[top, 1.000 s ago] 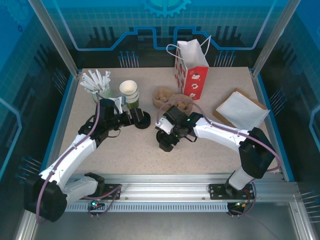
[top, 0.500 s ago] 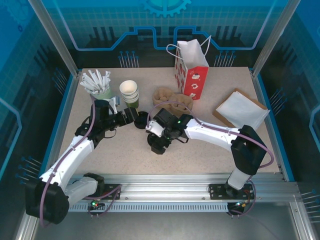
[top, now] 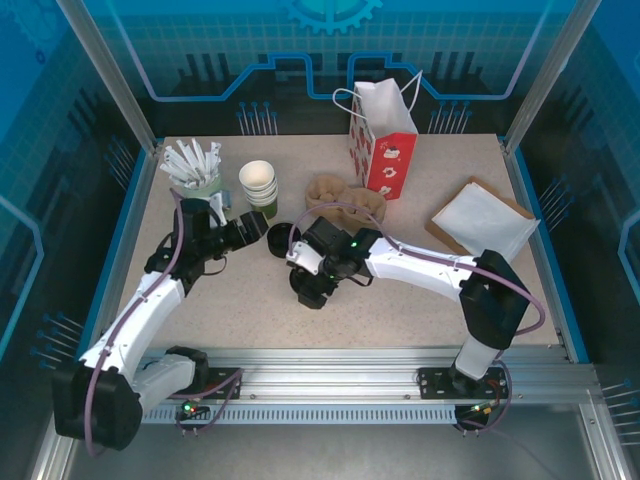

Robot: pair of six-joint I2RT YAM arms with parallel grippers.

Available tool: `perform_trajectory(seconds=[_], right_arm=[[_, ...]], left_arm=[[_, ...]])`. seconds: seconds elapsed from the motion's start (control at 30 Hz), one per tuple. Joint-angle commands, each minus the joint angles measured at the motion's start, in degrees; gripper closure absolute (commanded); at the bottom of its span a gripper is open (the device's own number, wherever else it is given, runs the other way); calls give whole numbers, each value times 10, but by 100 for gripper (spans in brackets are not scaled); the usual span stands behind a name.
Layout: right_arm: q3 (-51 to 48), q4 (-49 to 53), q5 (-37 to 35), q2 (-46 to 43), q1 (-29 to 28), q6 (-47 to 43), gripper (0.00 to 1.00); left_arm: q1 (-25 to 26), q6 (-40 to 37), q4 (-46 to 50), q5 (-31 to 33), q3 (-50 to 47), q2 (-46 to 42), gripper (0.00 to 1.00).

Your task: Pack the takeout coffee

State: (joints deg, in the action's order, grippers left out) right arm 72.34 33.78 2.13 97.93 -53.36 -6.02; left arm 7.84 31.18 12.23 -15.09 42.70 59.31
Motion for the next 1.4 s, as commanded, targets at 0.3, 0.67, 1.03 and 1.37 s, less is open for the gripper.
perform_trajectory(seconds=[0.3, 0.67, 1.03, 1.37], right_arm=[[104, -6, -1, 89, -37, 11, 13], [116, 8, 6, 78, -38, 22, 0], [111, 26, 8, 1, -37, 29, 0], [102, 39, 49, -112, 104, 29, 3]], left_arm=[[-60, 15, 29, 32, -32, -65, 19], [-61, 8, 47, 26, -9, -82, 19], [-60, 14, 43, 1, 12, -84, 19], [8, -2, -5, -58, 54, -48, 19]])
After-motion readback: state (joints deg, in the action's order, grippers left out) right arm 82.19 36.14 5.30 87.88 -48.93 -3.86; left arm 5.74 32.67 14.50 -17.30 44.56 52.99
